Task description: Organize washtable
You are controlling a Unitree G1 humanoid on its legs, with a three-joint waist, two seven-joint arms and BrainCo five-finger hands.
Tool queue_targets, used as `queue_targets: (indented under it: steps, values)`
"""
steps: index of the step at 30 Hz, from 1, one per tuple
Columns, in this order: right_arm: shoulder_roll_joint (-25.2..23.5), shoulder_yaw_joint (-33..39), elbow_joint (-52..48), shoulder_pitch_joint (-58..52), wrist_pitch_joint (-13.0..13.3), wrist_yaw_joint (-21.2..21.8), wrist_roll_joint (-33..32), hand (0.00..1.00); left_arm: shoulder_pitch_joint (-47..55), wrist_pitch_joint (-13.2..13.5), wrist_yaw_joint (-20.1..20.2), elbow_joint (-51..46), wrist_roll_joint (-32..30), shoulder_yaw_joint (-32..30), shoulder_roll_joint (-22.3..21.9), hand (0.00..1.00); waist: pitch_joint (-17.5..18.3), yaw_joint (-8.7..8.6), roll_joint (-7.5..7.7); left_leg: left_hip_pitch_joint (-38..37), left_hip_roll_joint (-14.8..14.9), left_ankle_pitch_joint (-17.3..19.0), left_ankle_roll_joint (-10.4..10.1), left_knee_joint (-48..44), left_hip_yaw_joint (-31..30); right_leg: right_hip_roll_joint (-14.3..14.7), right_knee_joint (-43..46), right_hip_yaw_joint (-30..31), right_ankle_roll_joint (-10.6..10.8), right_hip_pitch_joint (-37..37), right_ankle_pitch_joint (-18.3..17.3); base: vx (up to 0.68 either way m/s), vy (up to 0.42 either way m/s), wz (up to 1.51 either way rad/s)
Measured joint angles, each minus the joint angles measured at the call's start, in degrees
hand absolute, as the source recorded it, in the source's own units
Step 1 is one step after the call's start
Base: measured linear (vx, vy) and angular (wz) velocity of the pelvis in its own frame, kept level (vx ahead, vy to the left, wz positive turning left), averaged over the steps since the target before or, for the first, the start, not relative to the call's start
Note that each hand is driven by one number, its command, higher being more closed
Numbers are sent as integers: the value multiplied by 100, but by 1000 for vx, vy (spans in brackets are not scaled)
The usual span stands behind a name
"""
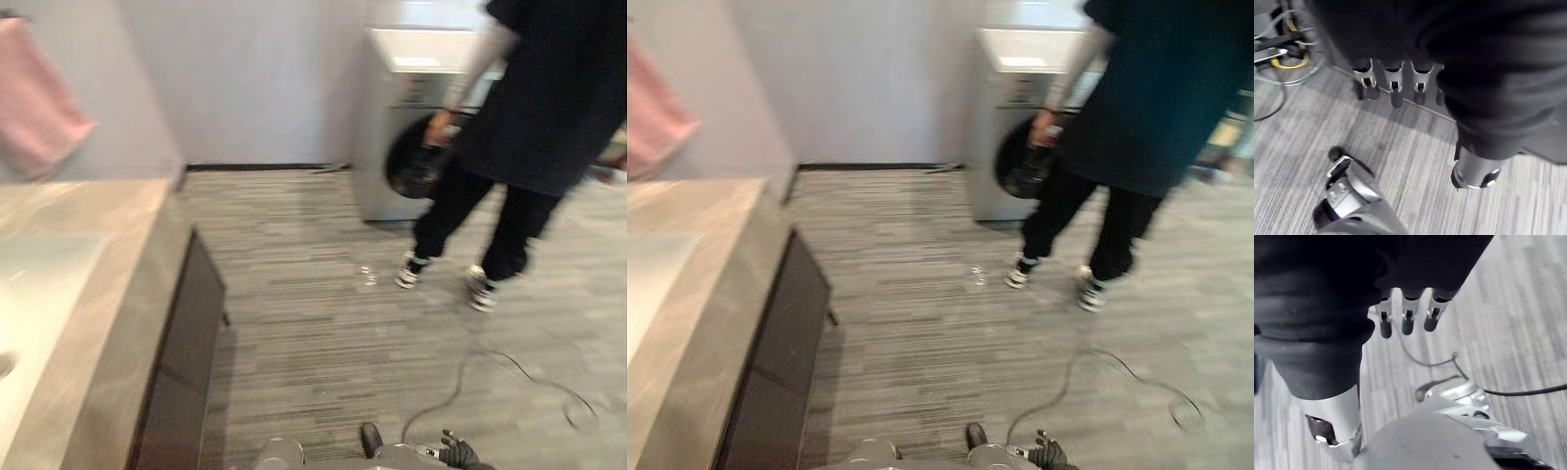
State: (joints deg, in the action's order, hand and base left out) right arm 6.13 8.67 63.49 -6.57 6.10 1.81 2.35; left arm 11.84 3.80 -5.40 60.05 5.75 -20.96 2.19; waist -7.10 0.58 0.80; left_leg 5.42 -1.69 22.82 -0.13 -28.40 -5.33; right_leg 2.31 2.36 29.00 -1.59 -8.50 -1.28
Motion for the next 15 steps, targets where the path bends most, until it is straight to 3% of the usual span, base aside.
queue_targets:
  steps: [1, 2, 3, 4, 5, 6, 7, 8, 10, 11, 12, 13, 14, 15]
  values:
    - [-36, -1, -246, -73, -3, 36, 7, 0, -66, -4, -4, 0, -43, 3, -5, 0, 7, -6, -18, 26, 60, 83, 156, -127, 500, 25, 3, 200, -81, -222, 50, 15, 298, -231]
    - [-36, -2, -414, -38, -11, 82, 14, 0, -90, 4, -6, 2, -104, 13, -7, 0, 7, 38, -29, 127, 154, 100, 289, -173, 1159, 32, 115, 236, -300, -480, 212, 10, 273, -243]
    - [-30, 0, -434, 26, -14, 86, 29, 0, -69, 17, -11, 4, -139, 22, -6, 0, 5, 47, -39, 136, 227, 106, 330, -176, 1516, 59, 356, 101, -199, -703, 281, -12, 232, -257]
    - [-6, 29, -441, 88, -31, 82, -10, 0, -67, 50, -15, 9, -171, 78, -8, 0, 3, 13, -86, 29, 350, 105, 335, -72, 2188, 20, 1088, -995, -98, -1129, 293, 17, 221, -228]
    - [-13, 166, -468, 44, -5, 71, -70, 0, -97, 50, 11, 35, -180, 148, -22, 0, -26, -30, -173, -263, 362, 77, 364, 205, 2576, -187, 1757, -2531, -267, -1248, 140, 49, 227, -214]
    - [-7, 216, -488, 19, 2, 68, -81, 0, -118, 51, 20, 39, -179, 175, -41, 0, -33, -72, -221, -407, 369, 75, 363, 321, 2754, -313, 2121, -3199, -403, -1229, -10, 78, 249, -186]
    - [7, 227, -583, -96, 3, 68, -101, 0, -151, 45, 42, 71, -198, 241, -54, 0, -4, -134, -279, -655, 371, 74, 363, 477, 3135, -549, 2825, -4297, -804, -1042, -351, 48, 228, -185]
    - [19, 208, -576, -149, 13, 71, -102, 0, -166, 39, 41, 169, -201, 251, -44, 0, 29, -131, -301, -800, 328, 71, 357, 546, 3446, -640, 3160, -4911, -866, -848, -762, 37, 209, -191]
    - [40, 204, -518, -144, 16, 76, -109, 0, -213, 39, 44, 244, -205, 267, -38, 0, 78, -156, -256, -929, 209, 68, 350, 706, 3797, -743, 3136, -5375, -825, -711, -992, 35, 135, -163]
    - [57, 215, -443, -156, 18, 76, -125, 0, -240, 36, 47, 252, -210, 285, -46, 0, 107, -166, -288, -967, 134, 26, 276, 728, 3974, -751, 2877, -5550, -820, -630, -935, 71, 130, -165]
    - [34, 220, -402, -108, 24, 74, -125, 0, -261, 34, 54, 280, -212, 291, -29, 0, 95, -192, -182, -655, 161, -51, 113, 348, 3961, -722, 2123, -5378, -460, -443, -671, 35, 49, -141]
    - [-59, 292, -250, -56, 3, 60, -126, 0, -312, 99, 74, 256, -212, 301, 58, 0, 83, -133, -12, -380, 204, 100, 387, 33, 3728, -728, 1535, -5066, -202, -333, -332, -20, -37, -131]
    - [-115, 318, -8, 22, -24, 71, -120, 0, -305, 134, 98, 243, -213, 313, 151, 0, 91, -138, 75, -316, 482, 122, 422, 357, 3571, -686, 839, -4813, -223, -110, 99, -64, -104, -95]
    - [-91, 323, 41, -5, -10, 85, -123, 0, -274, 120, 96, 250, -217, 321, 135, 0, 120, -140, 39, -387, 701, -168, 93, 931, 3537, -563, 594, -4752, -80, -43, 276, -47, -33, -94]
